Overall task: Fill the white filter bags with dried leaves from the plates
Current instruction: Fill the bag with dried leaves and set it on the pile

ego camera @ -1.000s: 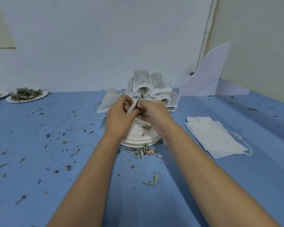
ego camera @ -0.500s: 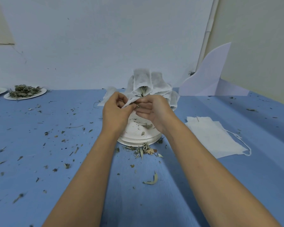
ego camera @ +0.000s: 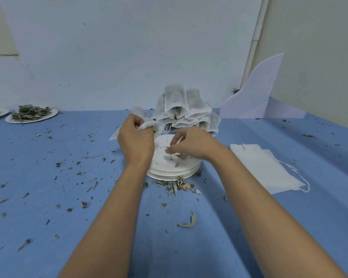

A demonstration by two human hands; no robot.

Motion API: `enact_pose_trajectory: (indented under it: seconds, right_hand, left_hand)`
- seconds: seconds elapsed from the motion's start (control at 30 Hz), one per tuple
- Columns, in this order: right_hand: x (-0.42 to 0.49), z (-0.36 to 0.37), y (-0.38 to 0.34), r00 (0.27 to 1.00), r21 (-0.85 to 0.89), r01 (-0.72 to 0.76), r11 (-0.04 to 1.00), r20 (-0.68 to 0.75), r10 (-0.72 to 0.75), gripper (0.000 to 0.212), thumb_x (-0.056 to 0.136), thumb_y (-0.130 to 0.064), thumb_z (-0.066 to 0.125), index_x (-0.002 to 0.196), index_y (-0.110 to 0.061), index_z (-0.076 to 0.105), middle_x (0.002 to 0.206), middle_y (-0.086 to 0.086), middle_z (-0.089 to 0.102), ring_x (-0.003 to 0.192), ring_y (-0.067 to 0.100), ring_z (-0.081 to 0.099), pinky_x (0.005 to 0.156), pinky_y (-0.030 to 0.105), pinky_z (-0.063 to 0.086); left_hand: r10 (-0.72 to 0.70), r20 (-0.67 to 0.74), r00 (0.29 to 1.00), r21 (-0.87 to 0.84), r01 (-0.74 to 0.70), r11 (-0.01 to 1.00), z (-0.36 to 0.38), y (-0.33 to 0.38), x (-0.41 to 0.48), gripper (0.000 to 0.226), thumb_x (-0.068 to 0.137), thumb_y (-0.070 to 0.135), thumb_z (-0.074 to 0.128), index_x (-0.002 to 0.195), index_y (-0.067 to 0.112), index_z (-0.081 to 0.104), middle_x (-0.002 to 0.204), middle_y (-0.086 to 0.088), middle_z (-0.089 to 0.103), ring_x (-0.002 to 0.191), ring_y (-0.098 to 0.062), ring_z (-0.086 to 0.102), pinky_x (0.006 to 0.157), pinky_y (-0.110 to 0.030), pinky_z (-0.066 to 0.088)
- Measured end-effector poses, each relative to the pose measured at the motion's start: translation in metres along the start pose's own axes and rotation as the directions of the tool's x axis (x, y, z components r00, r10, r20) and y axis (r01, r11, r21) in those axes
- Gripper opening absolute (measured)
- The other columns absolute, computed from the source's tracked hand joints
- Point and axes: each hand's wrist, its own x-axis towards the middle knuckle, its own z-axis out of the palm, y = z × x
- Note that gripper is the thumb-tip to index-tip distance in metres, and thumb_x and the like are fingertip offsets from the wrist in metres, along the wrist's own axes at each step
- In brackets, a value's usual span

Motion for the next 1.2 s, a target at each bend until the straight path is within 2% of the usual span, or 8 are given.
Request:
enact_pose_trajectory:
  seconds: [0.17, 0.5, 0.73, 0.8, 0.87, 0.93, 1.03, 1.2]
  right_hand:
    - [-0.003, -0.01, 0.001, 0.982, -0.129, -0.024, 0.991, 0.182, 0.047, 0.035, 0.071, -0.033, 0.08, 0.1, -0.02, 0.067, 0.09, -0.011, 0.061, 0.089, 0.009, 0.057, 0.082, 0.028, 0.046]
    - [0.003, 0.005, 0.01, 0.999, -0.145, 0.019, 0.989, 0.036, -0.014, 0.008, 0.075, -0.01, 0.072, 0.082, -0.013, 0.075, 0.08, -0.001, 0.071, 0.067, 0.004, 0.056, 0.053, 0.01, 0.044]
    - [0.006, 0.012, 0.012, 0.997, -0.165, 0.051, 0.985, -0.043, -0.058, 0.003, 0.073, -0.008, 0.071, 0.074, -0.006, 0.074, 0.081, 0.005, 0.073, 0.068, 0.007, 0.056, 0.058, 0.02, 0.047]
    - [0.007, 0.009, 0.016, 0.997, -0.055, 0.009, 0.998, -0.08, -0.013, 0.003, 0.074, -0.009, 0.072, 0.072, -0.007, 0.074, 0.079, 0.005, 0.073, 0.065, 0.006, 0.057, 0.06, 0.02, 0.049]
    - [0.007, 0.002, 0.018, 0.991, 0.28, -0.056, 0.958, -0.105, 0.089, 0.005, 0.076, -0.006, 0.072, 0.071, -0.007, 0.073, 0.076, 0.008, 0.073, 0.064, 0.009, 0.061, 0.066, 0.023, 0.056]
    - [0.006, -0.004, 0.014, 0.987, 0.637, -0.048, 0.769, -0.09, 0.136, 0.001, 0.077, 0.001, 0.072, 0.077, 0.0, 0.071, 0.069, 0.007, 0.07, 0.059, 0.009, 0.063, 0.066, 0.02, 0.057]
    - [0.007, -0.006, 0.007, 0.98, 0.773, 0.062, 0.631, -0.167, 0.109, 0.006, 0.077, 0.005, 0.071, 0.078, 0.0, 0.071, 0.073, 0.006, 0.07, 0.062, 0.008, 0.066, 0.064, 0.016, 0.055]
    - [0.005, 0.008, 0.0, 0.891, 0.414, 0.163, 0.896, -0.451, 0.047, 0.01, 0.073, -0.004, 0.072, 0.075, -0.013, 0.076, 0.069, -0.001, 0.071, 0.071, 0.014, 0.07, 0.069, 0.02, 0.055]
  left_hand:
    - [-0.007, -0.036, 0.999, -0.006, 0.006, 1.0, 0.0, 0.0, -0.001, 0.037, 0.077, -0.009, 0.048, 0.057, 0.017, 0.031, 0.056, 0.004, 0.032, 0.054, -0.009, 0.025, 0.043, -0.018, 0.023]
    - [-0.074, 0.126, 0.989, -0.174, 0.095, 0.98, 0.007, 0.001, -0.002, 0.031, 0.081, 0.013, 0.067, 0.065, 0.02, 0.041, 0.064, 0.007, 0.041, 0.056, -0.007, 0.036, 0.048, -0.012, 0.032]
    - [-0.134, 0.285, 0.949, -0.286, 0.218, 0.933, 0.007, 0.004, -0.004, 0.02, 0.086, 0.001, 0.05, 0.079, 0.019, 0.047, 0.079, 0.003, 0.049, 0.076, -0.014, 0.049, 0.082, -0.037, 0.047]
    - [-0.133, 0.303, 0.944, -0.275, 0.22, 0.936, 0.008, 0.003, -0.005, 0.02, 0.086, 0.0, 0.049, 0.08, 0.019, 0.047, 0.079, 0.002, 0.049, 0.076, -0.013, 0.049, 0.082, -0.036, 0.047]
    - [-0.13, 0.313, 0.941, -0.244, 0.212, 0.946, 0.008, 0.001, -0.005, 0.019, 0.086, 0.0, 0.049, 0.081, 0.019, 0.047, 0.081, 0.0, 0.048, 0.077, -0.015, 0.048, 0.079, -0.035, 0.046]
    - [-0.128, 0.322, 0.938, -0.216, 0.204, 0.955, 0.009, 0.0, -0.006, 0.018, 0.086, 0.002, 0.05, 0.081, 0.019, 0.047, 0.081, -0.001, 0.048, 0.078, -0.016, 0.048, 0.078, -0.036, 0.046]
    - [-0.125, 0.35, 0.928, -0.211, 0.208, 0.955, 0.008, 0.002, -0.008, 0.018, 0.086, 0.001, 0.049, 0.079, 0.017, 0.048, 0.08, 0.0, 0.05, 0.079, -0.017, 0.048, 0.083, -0.045, 0.048]
    - [-0.029, 0.436, 0.899, -0.243, 0.149, 0.959, 0.008, 0.009, -0.012, 0.019, 0.085, -0.002, 0.047, 0.073, 0.013, 0.048, 0.074, -0.003, 0.05, 0.077, -0.019, 0.049, 0.079, -0.043, 0.046]
